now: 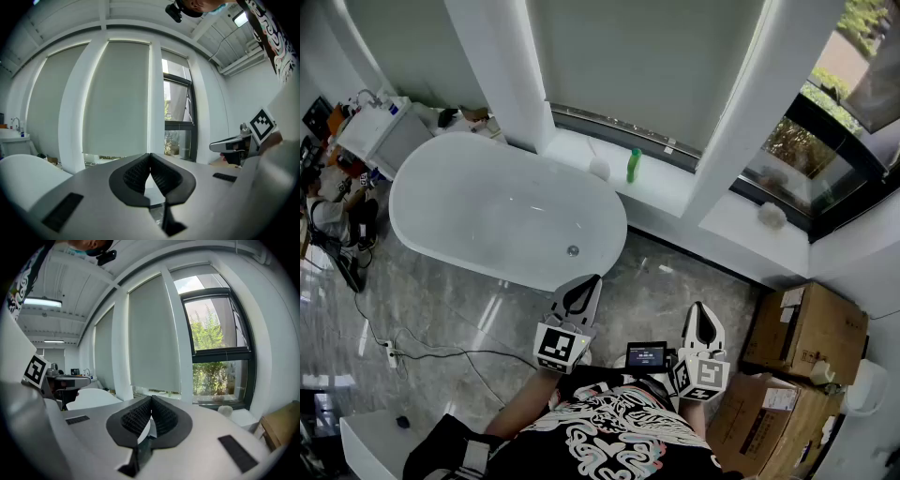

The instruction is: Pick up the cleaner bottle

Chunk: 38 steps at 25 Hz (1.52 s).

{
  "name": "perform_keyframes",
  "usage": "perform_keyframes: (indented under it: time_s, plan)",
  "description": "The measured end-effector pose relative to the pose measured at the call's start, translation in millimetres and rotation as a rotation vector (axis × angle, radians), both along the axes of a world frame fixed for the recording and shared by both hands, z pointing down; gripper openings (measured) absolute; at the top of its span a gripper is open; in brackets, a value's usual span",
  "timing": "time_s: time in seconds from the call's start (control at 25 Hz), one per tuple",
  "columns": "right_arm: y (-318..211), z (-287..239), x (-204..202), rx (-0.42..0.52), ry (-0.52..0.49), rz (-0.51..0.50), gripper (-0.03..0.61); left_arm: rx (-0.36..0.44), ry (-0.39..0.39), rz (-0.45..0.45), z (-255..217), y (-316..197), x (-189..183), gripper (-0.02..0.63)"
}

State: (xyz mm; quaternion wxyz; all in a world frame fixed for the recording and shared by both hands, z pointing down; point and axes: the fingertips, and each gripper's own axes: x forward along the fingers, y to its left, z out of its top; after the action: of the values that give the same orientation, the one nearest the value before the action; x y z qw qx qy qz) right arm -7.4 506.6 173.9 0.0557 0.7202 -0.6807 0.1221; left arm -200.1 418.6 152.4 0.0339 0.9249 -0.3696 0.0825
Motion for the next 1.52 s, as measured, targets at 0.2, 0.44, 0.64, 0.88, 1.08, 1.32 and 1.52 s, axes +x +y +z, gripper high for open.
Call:
perform_keyframes:
  time_s: [0.2, 0.44, 0.64, 0.88, 1.08, 1.32, 1.52]
  plan:
    - [-13, -20, -28, 0.060, 0.017, -0.067, 0.026, 0.089, 0.028, 0.074, -19, 17, -17, 0.017]
    - [-13, -33, -44, 0.090, 0.043, -0.110, 0.026, 0.016, 0.094, 0.051, -24, 19, -27, 0.017]
    - [-3, -35, -42, 0.116, 0.004, -0.118, 0.026, -0.012, 0.162, 0.054, -32, 22, -13, 0.017]
    - [9, -32, -22, 0.123, -0.001, -0.126, 0.026, 0.018, 0.147, 0.056, -37, 27, 12, 0.017]
    - [12, -34, 2, 0.137, -0.008, -0.124, 0.026, 0.028, 0.100, 0.049, -28, 32, 25, 0.017]
    - [15, -30, 30, 0.143, -0.007, -0.108, 0.026, 0.043, 0.053, 0.028, -20, 28, 46, 0.017]
    - [1, -27, 40, 0.139, -0.011, -0.110, 0.026, 0.018, 0.110, 0.004, -23, 6, 52, 0.017]
